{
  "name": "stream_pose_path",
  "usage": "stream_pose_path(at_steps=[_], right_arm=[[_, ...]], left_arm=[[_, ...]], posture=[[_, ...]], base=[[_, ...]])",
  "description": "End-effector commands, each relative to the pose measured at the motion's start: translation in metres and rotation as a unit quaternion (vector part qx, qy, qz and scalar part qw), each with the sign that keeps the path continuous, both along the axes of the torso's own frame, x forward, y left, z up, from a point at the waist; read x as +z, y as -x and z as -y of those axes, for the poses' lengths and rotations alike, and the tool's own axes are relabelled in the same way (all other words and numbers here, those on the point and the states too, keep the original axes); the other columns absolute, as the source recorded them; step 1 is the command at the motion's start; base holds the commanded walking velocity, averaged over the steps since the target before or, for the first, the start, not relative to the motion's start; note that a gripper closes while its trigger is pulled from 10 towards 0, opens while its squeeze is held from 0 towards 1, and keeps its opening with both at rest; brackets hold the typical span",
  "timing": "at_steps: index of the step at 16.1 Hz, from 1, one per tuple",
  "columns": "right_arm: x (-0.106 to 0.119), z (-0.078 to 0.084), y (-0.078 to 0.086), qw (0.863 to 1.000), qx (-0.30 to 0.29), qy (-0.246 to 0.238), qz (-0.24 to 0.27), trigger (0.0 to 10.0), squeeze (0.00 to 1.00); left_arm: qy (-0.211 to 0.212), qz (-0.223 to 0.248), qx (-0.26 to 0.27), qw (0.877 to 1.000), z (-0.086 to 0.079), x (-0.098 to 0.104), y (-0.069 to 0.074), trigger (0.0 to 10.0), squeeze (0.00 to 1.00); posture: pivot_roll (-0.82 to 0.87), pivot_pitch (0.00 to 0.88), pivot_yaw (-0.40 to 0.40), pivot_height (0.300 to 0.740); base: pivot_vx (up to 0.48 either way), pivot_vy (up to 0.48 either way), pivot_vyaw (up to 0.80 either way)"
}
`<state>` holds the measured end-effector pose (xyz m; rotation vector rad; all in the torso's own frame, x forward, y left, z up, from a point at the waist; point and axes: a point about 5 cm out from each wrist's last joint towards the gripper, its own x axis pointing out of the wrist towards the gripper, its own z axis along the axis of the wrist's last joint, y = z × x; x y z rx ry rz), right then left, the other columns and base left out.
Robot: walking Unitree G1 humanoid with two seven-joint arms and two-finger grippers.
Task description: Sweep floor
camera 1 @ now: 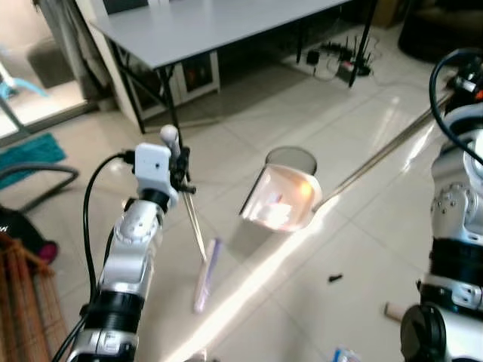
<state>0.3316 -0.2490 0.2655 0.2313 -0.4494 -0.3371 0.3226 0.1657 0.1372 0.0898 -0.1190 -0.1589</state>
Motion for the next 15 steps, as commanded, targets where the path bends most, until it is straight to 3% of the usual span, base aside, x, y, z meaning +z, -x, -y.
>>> stream_pose_path(at_steps=[1, 6, 9, 15], right_arm=[[0.0153, -0.0138, -0.0029, 0.999, 0.028, -0.009, 0.040, 10.0, 0.00], [0.0155, -0.0111, -0.0039, 0.998, 0.024, -0.025, 0.045, 10.0, 0.00], [0.0141, -0.0095, -0.0047, 0.998, 0.020, -0.038, 0.048, 10.0, 0.00], [0.0115, -0.0105, -0.0048, 0.998, 0.021, -0.038, 0.045, 10.0, 0.00]], left_arm=[[-0.020, 0.018, 0.022, 0.999, -0.0139, 0.0071, 0.0012, 10.0, 0.00], [-0.023, 0.018, 0.024, 0.999, -0.0155, 0.0063, 0.0036, 10.0, 0.00], [-0.027, 0.018, 0.023, 0.999, -0.0174, 0.0067, 0.0045, 10.0, 0.00], [-0.028, 0.018, 0.019, 0.999, -0.0153, 0.0079, 0.0025, 10.0, 0.00]], posture=[[0.01, 0.027, 0.027, 0.740], [0.02, 0.029, 0.023, 0.740], [0.03, 0.030, 0.032, 0.740], [0.03, 0.031, 0.042, 0.740]], base=[[0.480, 0.000, 0.00], [0.480, 0.000, 0.00], [0.480, 0.000, -0.70], [0.480, 0.000, 0.00]])
